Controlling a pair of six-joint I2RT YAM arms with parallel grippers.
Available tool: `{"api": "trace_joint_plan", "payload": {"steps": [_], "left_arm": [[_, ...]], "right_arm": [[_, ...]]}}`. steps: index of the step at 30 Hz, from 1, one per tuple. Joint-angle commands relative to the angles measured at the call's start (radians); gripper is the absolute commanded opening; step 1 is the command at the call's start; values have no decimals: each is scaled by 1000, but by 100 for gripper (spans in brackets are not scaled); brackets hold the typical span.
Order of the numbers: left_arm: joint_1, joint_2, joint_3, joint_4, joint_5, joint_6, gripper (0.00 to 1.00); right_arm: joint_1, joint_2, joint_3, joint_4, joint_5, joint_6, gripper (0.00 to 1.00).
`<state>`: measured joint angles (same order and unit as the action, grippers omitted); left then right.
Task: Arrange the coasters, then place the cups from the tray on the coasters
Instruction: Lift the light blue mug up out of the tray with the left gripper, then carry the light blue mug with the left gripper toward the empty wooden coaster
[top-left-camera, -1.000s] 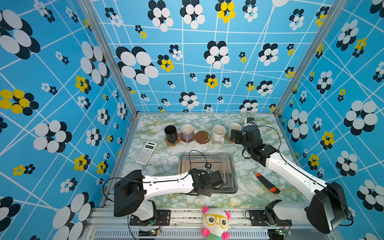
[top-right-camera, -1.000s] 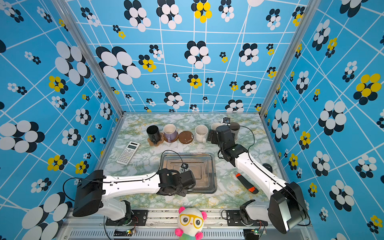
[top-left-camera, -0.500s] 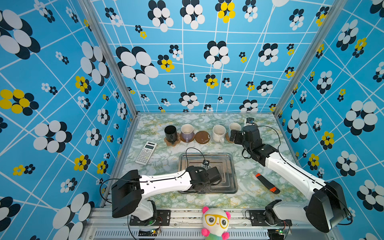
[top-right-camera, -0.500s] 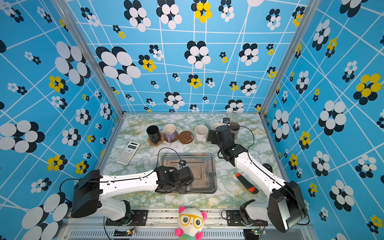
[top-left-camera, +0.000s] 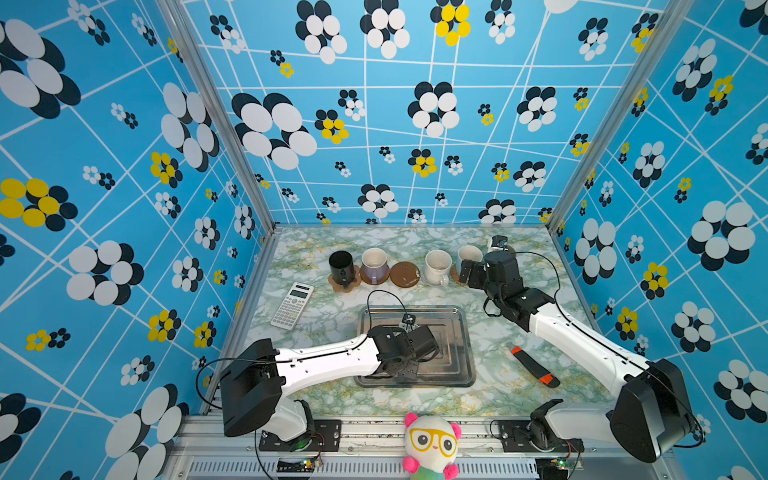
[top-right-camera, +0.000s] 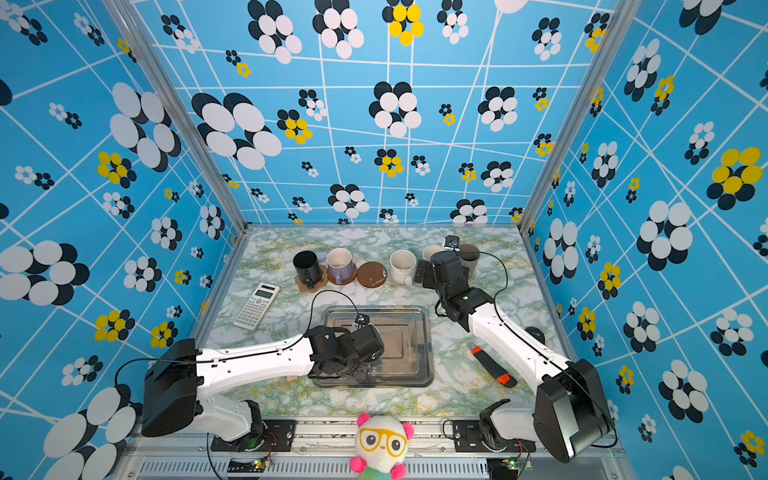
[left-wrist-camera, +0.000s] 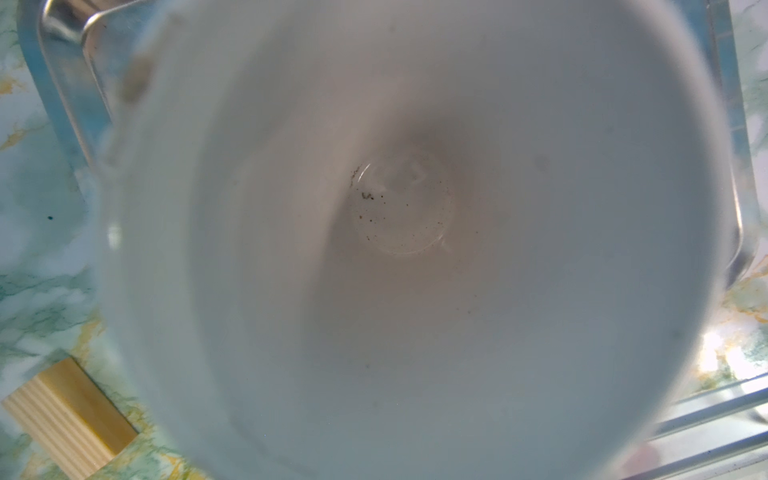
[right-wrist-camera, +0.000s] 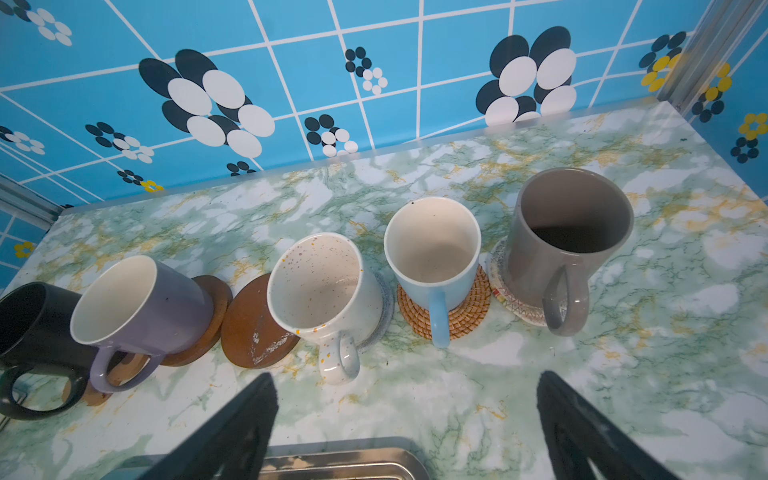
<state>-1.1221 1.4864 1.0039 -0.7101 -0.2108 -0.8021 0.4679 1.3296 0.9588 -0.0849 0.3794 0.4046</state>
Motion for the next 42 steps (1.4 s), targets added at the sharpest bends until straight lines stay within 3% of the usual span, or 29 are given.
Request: {"api": "trace_joint_plan", "payload": {"steps": [1, 42], "left_arm": [[22, -29, 45, 11, -41, 37, 0], [262, 76, 238, 48, 20, 229, 0]], "right_arm": [[-6, 15, 18, 14, -14, -6, 99], [-17, 45, 32, 4, -30, -23, 99]]}}
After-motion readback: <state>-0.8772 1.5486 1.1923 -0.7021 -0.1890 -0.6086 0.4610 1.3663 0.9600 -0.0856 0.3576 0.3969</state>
